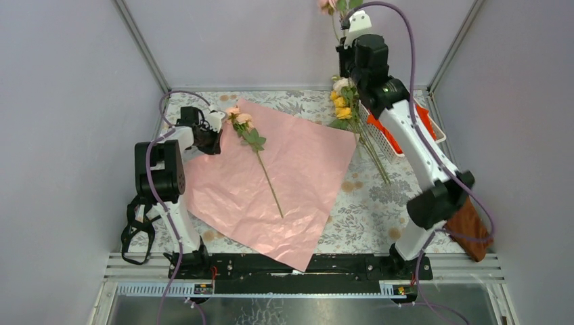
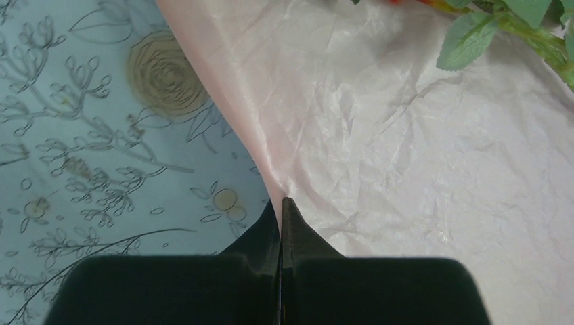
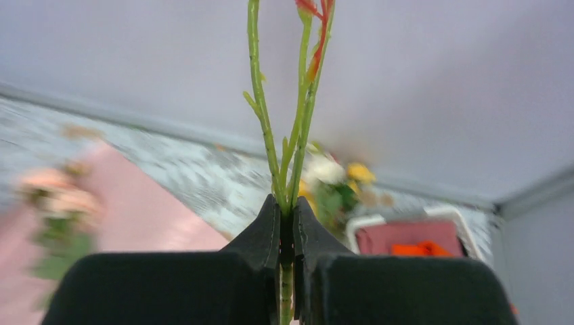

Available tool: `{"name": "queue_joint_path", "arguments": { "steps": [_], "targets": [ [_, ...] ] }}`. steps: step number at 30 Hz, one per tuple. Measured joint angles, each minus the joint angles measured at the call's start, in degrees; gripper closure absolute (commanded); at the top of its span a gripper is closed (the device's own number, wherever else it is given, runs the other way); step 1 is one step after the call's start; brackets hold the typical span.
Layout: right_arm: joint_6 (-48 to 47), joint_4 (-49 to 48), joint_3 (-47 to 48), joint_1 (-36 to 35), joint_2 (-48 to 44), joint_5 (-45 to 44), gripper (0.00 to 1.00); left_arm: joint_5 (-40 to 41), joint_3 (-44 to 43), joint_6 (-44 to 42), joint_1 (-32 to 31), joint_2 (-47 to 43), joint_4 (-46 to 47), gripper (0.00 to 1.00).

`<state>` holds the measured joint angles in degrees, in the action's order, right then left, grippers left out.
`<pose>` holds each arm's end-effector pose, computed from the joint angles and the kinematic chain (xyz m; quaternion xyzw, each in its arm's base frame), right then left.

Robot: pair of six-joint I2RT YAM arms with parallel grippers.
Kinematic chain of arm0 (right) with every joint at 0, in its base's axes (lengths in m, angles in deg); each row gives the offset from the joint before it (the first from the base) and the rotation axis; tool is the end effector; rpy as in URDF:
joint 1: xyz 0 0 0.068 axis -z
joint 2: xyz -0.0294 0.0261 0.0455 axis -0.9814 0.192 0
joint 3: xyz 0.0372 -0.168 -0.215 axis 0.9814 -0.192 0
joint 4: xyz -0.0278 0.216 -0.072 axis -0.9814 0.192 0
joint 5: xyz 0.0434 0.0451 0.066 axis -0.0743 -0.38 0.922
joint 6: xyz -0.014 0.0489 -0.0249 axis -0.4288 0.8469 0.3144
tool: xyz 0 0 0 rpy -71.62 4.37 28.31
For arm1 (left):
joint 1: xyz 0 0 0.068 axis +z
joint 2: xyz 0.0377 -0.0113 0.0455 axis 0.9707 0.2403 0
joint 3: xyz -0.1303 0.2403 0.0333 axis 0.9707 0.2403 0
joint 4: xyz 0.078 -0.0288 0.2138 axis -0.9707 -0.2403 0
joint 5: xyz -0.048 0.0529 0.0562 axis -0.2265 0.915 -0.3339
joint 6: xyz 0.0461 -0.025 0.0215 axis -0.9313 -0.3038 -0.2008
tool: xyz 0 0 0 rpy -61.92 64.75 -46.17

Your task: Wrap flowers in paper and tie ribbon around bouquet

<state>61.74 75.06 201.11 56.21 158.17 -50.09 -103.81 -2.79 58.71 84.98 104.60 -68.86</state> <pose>0.3706 0.1445 0.4415 -0.1345 0.7487 -0.0232 0.6487 0.3698 0.0402 0.1757 0.2171 0.9199 -0.1291 0.3000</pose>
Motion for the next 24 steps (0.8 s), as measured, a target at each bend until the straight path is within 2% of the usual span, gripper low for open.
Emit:
{"name": "queue_joint_path", "arguments": {
  "steps": [3,6,10,15,20,21,22,24],
  "targets": [
    [5.7,-6.8,-6.1,-5.4,-8.7,2.7,1.0,-0.5,-0.4,-0.1,-1.2,0.1,-0.3,1.0],
    [13.2,-11.5,-8.2,-11.7,-8.2,7.3,1.0,-1.4,-1.7,0.0,-2.6,0.7,-0.5,1.0],
    [23.0,-15.8,-7.4,-17.7,4.2,11.5,1.0,-2.2,-5.1,1.0,-4.0,2.5,-0.9,1.0],
    [32.0,-12.5,-7.4,-20.9,22.4,14.1,1.0,-3.5,-8.8,4.0,-4.6,5.4,-1.2,1.0],
    [37.0,-9.8,-7.3,-21.5,28.7,14.6,1.0,-4.2,-13.6,7.5,-4.8,10.2,-1.6,1.0],
    [37.7,-10.0,-7.3,-21.5,28.7,14.6,0.99,-4.2,-14.5,7.8,-4.9,10.8,-1.6,0.95],
    [38.3,-10.3,-7.3,-21.5,28.7,14.5,0.93,-4.3,-15.6,8.4,-5.0,11.5,-1.7,0.87],
    [39.5,-10.7,-6.1,-21.5,28.9,14.0,0.81,-4.3,-17.5,9.5,-5.4,12.8,-1.7,0.65]
  ]
}}
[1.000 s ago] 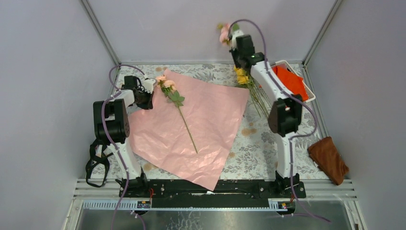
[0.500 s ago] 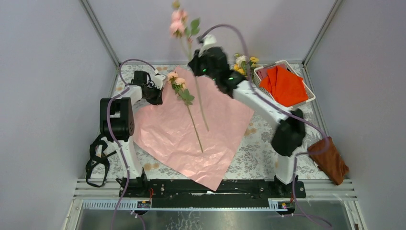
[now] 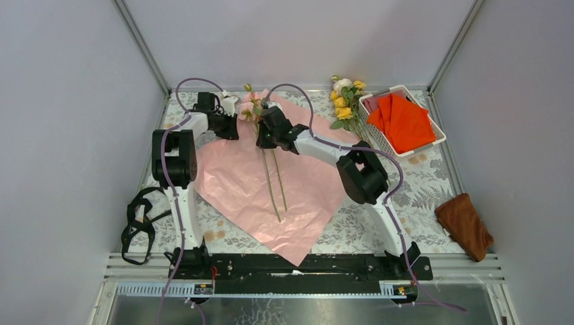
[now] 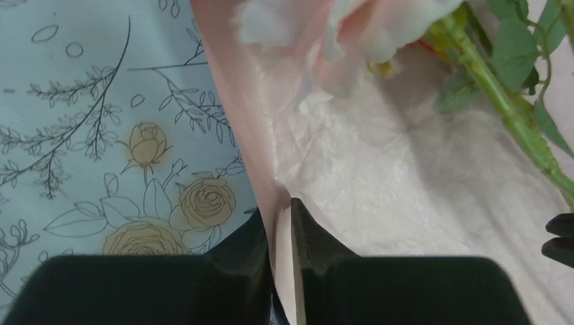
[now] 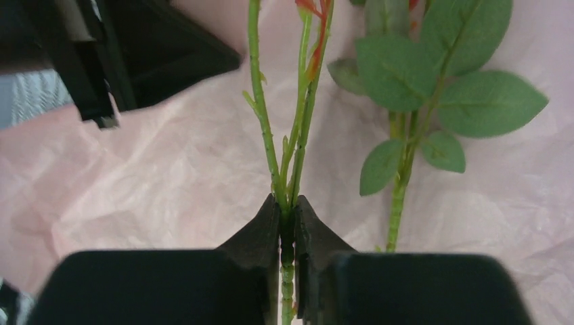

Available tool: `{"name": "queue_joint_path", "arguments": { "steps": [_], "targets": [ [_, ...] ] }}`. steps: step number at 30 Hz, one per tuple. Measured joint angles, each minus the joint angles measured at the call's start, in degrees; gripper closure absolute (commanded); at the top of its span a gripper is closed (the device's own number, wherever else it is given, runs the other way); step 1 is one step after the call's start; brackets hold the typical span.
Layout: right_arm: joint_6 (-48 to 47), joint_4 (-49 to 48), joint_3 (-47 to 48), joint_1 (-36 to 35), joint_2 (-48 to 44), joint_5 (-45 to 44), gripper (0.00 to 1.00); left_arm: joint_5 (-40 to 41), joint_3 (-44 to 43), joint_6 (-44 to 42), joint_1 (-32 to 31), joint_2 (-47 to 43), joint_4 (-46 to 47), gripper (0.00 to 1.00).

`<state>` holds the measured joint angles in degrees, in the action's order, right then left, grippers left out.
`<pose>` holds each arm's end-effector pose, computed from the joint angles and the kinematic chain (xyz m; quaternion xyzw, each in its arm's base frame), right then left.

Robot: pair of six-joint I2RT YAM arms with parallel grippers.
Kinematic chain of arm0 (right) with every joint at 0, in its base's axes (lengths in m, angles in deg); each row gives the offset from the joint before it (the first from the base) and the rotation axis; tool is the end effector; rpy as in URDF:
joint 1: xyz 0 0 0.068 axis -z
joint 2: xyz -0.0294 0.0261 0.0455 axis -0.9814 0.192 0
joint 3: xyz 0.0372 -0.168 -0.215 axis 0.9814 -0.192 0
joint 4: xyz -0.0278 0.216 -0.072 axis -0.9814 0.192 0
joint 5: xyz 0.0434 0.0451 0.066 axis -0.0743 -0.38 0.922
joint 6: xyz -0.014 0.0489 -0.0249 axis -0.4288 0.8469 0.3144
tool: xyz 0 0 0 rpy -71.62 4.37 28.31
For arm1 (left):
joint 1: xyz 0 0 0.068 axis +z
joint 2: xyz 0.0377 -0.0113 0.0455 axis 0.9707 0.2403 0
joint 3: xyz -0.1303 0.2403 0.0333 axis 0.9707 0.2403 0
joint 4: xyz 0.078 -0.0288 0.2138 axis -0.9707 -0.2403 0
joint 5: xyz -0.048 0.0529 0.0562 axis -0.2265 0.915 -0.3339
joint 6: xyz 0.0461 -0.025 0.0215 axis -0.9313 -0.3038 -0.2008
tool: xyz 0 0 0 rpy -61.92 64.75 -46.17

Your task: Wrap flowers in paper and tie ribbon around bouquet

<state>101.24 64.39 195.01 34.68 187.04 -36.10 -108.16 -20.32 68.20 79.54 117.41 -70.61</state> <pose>0.3670 0.3571 0.2019 -0.1106 0.8745 0.2812 0.3794 0.4352 0.0061 0.1684 0.1980 0.9094 -0.1960 0.3087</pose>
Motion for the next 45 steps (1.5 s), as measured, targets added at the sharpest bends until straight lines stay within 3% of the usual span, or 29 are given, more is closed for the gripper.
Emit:
{"name": "queue_joint_path", "arguments": {
  "steps": [3,6,10,12,16,23,30,37,45],
  "targets": [
    [0.5,0.2,3.7,0.0,1.3,-0.8,0.58,0.3,-1.2,1.2,-0.4,0.5,-0.3,0.42],
    [-1.1,1.8,8.9,0.1,3.1,-2.3,0.41,1.3,-1.8,1.8,-0.5,0.3,-0.9,0.25],
    [-5.8,3.6,10.4,1.0,2.1,-3.7,0.32,6.1,-2.9,2.6,0.5,-0.5,-2.7,0.09],
    [-8.6,4.8,7.6,2.5,-0.6,-3.5,0.36,8.8,-4.2,2.8,1.6,-0.9,-3.1,0.07],
    [-14.4,9.2,-1.3,9.0,-9.5,-4.1,0.54,13.9,-5.9,2.9,3.6,-3.6,-3.9,0.06],
    [-23.7,17.3,-13.6,23.2,-22.4,-15.6,0.53,15.7,-0.9,0.6,3.4,-14.3,-5.6,0.04],
    [-28.8,23.0,-12.5,26.7,-18.2,-18.1,0.53,14.8,6.9,-2.3,-2.0,-20.0,-8.7,0.04],
    [-32.0,25.2,-8.1,29.0,-8.0,-18.9,0.61,13.7,9.0,-1.4,-1.7,-20.0,-10.5,0.05],
    [-35.3,26.9,-1.9,30.2,-2.4,-21.6,0.86,13.2,10.2,-0.6,-1.7,-20.0,-11.0,0.05]
  ]
}}
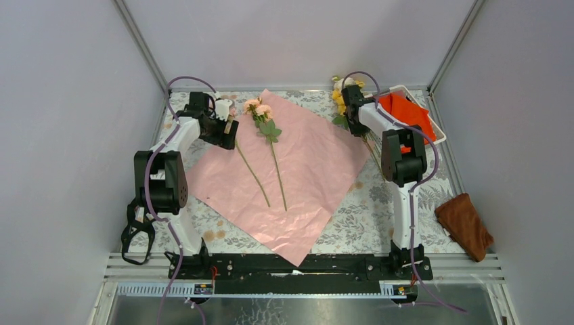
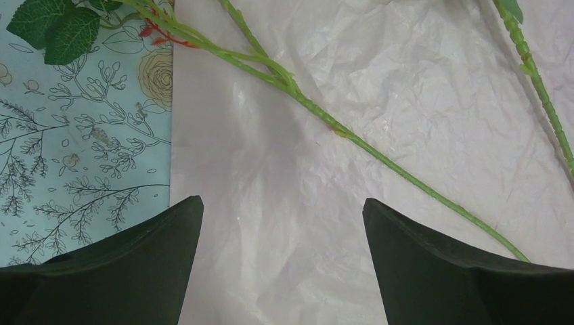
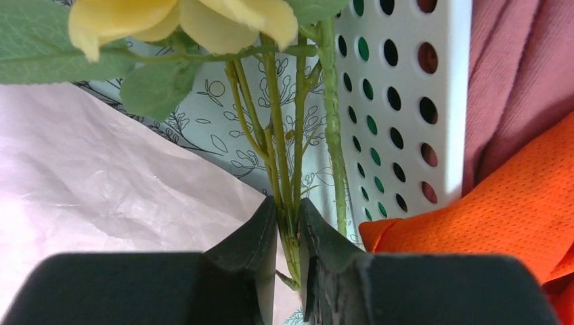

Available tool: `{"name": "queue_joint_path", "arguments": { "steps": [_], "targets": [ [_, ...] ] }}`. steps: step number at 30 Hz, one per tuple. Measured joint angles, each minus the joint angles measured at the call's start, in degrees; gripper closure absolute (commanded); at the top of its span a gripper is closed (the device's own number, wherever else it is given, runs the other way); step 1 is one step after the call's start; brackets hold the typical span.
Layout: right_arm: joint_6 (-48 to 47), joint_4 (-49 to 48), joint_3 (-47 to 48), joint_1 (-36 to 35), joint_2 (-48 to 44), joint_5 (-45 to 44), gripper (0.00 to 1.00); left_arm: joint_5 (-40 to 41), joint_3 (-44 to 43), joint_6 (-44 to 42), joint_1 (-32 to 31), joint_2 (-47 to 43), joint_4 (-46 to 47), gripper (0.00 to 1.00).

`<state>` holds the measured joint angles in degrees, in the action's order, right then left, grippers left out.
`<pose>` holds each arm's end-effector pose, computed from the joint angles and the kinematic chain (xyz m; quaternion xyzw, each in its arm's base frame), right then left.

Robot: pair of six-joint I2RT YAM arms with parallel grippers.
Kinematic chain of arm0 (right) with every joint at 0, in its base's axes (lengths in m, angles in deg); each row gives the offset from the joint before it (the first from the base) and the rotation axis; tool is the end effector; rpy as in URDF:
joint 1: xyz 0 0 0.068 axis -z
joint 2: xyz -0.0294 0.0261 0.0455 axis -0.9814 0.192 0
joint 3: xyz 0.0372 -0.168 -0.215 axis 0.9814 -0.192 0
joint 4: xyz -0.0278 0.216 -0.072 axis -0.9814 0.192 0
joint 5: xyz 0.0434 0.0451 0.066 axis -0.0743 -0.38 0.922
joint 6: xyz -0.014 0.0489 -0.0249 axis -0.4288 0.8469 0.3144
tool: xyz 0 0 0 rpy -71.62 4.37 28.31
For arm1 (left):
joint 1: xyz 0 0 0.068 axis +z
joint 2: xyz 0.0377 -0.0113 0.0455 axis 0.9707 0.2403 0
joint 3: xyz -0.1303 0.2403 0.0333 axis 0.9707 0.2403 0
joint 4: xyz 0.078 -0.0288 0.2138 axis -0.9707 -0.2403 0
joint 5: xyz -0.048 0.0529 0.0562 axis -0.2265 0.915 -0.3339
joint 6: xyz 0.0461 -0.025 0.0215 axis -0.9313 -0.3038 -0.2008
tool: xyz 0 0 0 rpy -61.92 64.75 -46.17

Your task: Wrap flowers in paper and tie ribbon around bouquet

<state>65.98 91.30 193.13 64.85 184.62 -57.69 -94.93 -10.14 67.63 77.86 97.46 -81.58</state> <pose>0.4545 0.0987 0.1785 -0.1138 0.9426 -0.1651 0.2668 0.3603 -0.0006 0.2386 0.1877 0.9358 -0.0933 0.2833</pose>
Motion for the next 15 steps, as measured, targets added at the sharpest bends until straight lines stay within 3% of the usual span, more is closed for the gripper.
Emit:
{"name": "queue_joint_path", "arguments": {
  "steps": [3,10,15],
  "targets": [
    [-0.9,0.6,0.5,0.0,0.0,0.1,1.0,-0.2,0.1,0.0,0.0,0.0,-0.2,0.05],
    [-2.1,2.1,0.9,0.0,-1.7,0.1,1.0,-0.5,0.1,0.0,0.0,0.0,-0.2,0.05],
    [-2.1,3.2,0.9,-0.6,-10.7,1.4,1.0,-1.0,0.1,0.1,0.0,0.0,-0.2,0.06]
  ]
}}
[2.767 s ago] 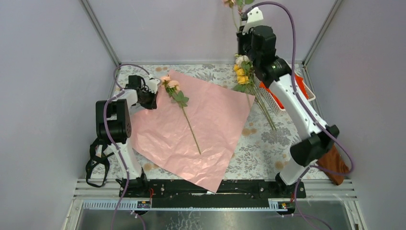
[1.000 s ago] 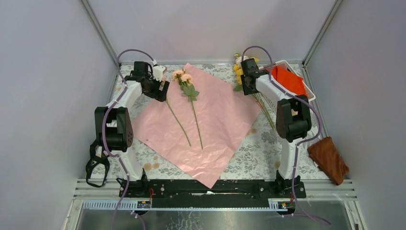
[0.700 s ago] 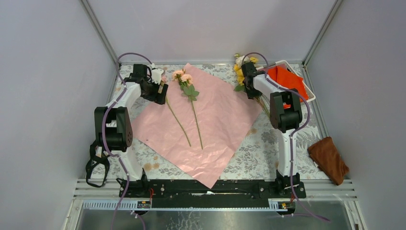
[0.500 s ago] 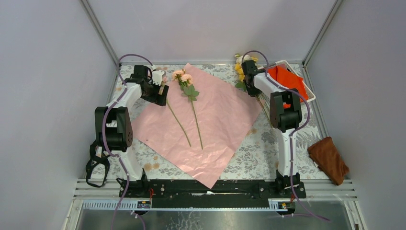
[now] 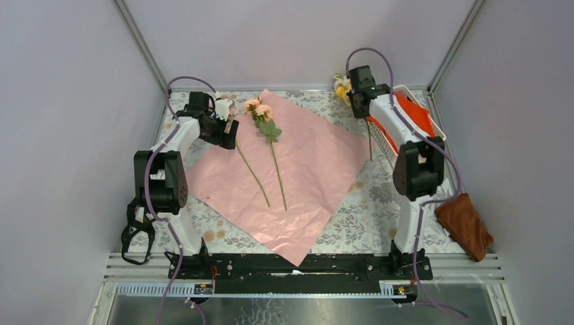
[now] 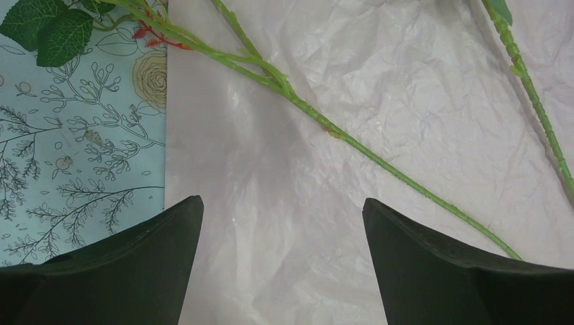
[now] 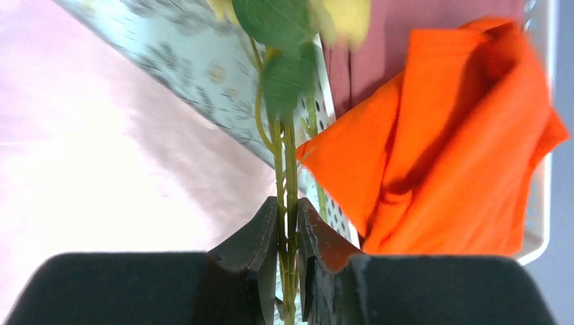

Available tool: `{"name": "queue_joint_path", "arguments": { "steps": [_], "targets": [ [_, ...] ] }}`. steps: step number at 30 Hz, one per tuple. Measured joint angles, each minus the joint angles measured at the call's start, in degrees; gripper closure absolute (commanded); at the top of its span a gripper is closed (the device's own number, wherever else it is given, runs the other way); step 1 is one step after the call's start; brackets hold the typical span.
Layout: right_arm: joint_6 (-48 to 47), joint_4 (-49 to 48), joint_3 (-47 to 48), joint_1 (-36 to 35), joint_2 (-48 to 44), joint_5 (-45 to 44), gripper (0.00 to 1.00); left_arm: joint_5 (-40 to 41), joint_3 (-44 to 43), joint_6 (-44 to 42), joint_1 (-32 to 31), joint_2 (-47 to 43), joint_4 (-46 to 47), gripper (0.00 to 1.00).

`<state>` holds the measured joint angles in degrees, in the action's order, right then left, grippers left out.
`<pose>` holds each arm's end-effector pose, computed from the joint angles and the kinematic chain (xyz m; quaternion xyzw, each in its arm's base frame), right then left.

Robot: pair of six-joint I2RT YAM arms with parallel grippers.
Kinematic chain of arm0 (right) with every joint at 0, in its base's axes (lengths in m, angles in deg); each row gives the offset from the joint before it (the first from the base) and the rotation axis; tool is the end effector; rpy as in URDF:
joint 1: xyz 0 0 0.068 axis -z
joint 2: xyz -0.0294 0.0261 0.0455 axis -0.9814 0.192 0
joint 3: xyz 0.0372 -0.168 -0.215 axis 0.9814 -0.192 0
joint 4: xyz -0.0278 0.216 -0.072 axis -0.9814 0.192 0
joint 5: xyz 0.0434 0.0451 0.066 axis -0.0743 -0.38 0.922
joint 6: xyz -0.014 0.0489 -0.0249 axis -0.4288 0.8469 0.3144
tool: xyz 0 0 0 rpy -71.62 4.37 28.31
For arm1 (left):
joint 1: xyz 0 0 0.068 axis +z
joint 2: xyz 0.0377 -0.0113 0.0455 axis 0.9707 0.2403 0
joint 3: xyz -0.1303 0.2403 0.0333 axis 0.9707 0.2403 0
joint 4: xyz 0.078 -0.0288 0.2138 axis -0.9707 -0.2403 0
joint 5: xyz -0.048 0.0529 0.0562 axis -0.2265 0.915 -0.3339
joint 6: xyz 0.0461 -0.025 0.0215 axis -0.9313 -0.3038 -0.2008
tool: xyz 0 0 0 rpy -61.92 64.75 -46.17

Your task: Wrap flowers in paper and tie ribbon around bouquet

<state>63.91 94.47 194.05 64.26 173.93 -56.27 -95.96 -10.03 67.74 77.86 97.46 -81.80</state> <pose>0.4311 0.0984 0.2604 -0.1227 0.9228 -0.1487 0.3335 0.3596 -0.0013 0.2380 0.1886 0.9351 -0.1027 0.2818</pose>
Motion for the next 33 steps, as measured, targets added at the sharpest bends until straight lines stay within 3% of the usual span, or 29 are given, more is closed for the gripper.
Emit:
{"name": "queue_joint_path", "arguments": {
  "steps": [5,9,14,19,20,23,24,27,33],
  "targets": [
    [7.0,-8.6,-7.3,-3.3,-17.2,10.9,1.0,-0.4,0.0,2.3,0.0,0.3,0.5,0.11],
    [15.9,-22.4,-15.4,-10.1,-25.4,18.8,1.0,-0.4,0.0,9.2,0.2,1.0,2.7,0.23],
    [26.3,-38.6,-15.3,-21.7,-14.6,25.0,1.0,0.5,0.0,21.2,0.7,3.8,7.0,0.28],
    [35.8,-43.5,-15.0,-25.6,0.1,26.4,1.0,2.8,0.9,29.6,0.7,7.6,10.5,0.31],
    [36.9,-43.6,-15.0,-25.9,2.2,26.1,0.96,3.1,1.0,30.8,0.7,8.3,10.8,0.32],
    [39.1,-43.1,-13.8,-26.3,6.7,26.1,0.63,3.4,1.0,33.4,0.5,9.9,11.7,0.35],
    [39.6,-42.9,-13.5,-26.3,7.4,26.2,0.56,3.4,1.0,33.9,0.5,10.3,11.8,0.36],
    [40.0,-41.6,-13.3,-26.3,7.5,26.3,0.45,3.8,1.0,35.2,0.2,10.6,12.9,0.39],
    [35.5,-35.7,-14.8,-26.3,3.6,24.5,0.37,4.6,-1.3,36.5,-1.0,12.5,14.1,0.41]
  ]
}}
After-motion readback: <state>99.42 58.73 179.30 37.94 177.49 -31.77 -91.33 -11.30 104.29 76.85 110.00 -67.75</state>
